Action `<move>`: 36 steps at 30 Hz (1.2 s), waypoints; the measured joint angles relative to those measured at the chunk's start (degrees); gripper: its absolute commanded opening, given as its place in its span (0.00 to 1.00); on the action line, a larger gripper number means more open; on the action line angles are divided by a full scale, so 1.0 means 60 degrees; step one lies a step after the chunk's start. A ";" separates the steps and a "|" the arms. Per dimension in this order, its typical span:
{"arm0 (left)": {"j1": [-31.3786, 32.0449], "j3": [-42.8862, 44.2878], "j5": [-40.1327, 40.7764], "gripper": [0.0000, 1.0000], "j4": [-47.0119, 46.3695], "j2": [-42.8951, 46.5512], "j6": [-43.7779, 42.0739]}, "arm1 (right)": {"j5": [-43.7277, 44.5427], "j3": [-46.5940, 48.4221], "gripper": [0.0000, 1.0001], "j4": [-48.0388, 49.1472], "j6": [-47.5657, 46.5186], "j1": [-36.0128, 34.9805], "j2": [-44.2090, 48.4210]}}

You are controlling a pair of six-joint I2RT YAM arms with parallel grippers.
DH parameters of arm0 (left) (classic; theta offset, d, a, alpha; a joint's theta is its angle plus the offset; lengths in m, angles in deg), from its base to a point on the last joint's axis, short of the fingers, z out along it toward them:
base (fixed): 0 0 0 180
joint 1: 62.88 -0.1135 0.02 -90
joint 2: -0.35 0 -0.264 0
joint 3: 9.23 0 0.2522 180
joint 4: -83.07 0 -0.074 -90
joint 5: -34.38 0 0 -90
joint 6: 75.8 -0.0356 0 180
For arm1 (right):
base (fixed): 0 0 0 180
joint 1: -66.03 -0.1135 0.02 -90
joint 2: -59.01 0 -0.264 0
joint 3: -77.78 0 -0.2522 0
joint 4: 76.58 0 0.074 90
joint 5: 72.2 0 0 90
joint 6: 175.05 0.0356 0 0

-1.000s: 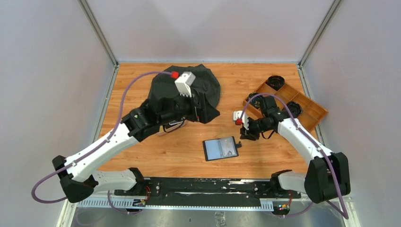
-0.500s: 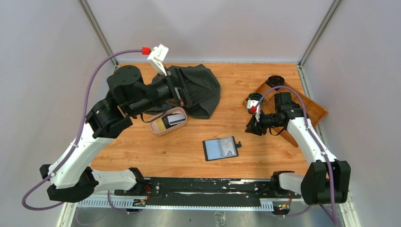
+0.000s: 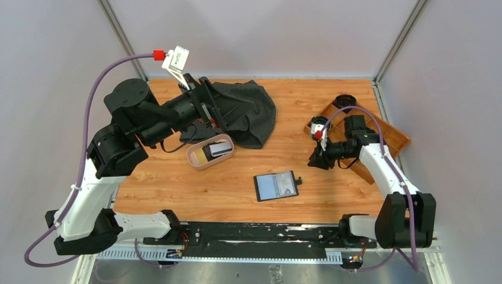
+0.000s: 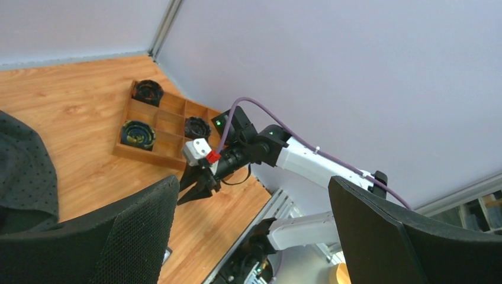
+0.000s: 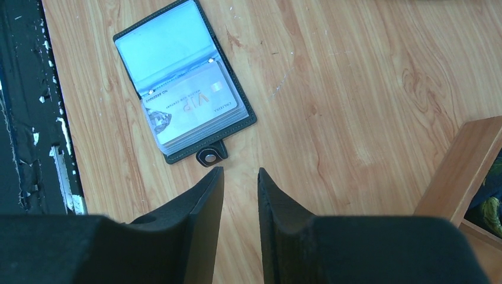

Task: Put the credit cards into the card holder
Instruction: Pick up the credit card from the storage box.

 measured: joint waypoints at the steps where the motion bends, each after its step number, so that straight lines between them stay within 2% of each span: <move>1: 0.0000 0.0015 -0.0007 1.00 0.0004 -0.0007 -0.0047 | 0.0000 0.0000 0.32 -0.0007 0.0000 0.0007 0.0000; 6: 0.0000 -0.0233 -0.0018 1.00 -0.0047 -0.0025 -0.0688 | -0.0007 0.0040 0.32 -0.0062 0.0106 0.0106 0.0004; 9: -0.0007 -0.1330 0.0474 1.00 -0.0149 0.0393 -0.1504 | -0.0044 0.0178 0.32 -0.0091 0.0208 0.0197 0.0026; 12: -0.0219 -0.3136 0.1151 1.00 -0.0324 0.1202 -0.2492 | -0.0102 0.0215 0.32 -0.0095 0.0299 0.0470 0.0204; 17: -0.1577 -0.5082 0.1177 1.00 -0.0739 0.1778 -0.3399 | -0.0229 0.0317 0.35 -0.0098 0.0415 0.0699 0.0670; 20: -0.2634 -0.6014 0.0696 1.00 -0.1271 0.1694 -0.3683 | -0.0288 0.0430 0.47 -0.0124 0.0499 0.0729 0.0914; 22: -0.3843 -0.6812 0.0532 1.00 -0.1705 0.1515 -0.3738 | -0.0364 0.0667 0.58 -0.0142 0.0616 0.0732 0.1042; 24: -0.4433 -0.7519 0.0379 1.00 -0.2102 0.1497 -0.3748 | -0.0521 0.0933 0.67 -0.0146 0.0725 0.0732 0.1122; 28: -0.5410 -0.8827 0.0408 1.00 -0.2783 0.1730 -0.3840 | -0.0863 0.1676 0.69 -0.0153 0.1078 0.0692 0.1133; 31: -0.5934 -0.9209 0.0561 1.00 -0.3016 0.1909 -0.3916 | -0.0914 0.2390 0.69 -0.0208 0.1341 0.0430 0.0951; 36: -0.6309 -0.9278 0.0750 1.00 -0.3432 0.2069 -0.4022 | -0.0324 0.3541 0.69 -0.0353 0.1690 -0.0900 0.0251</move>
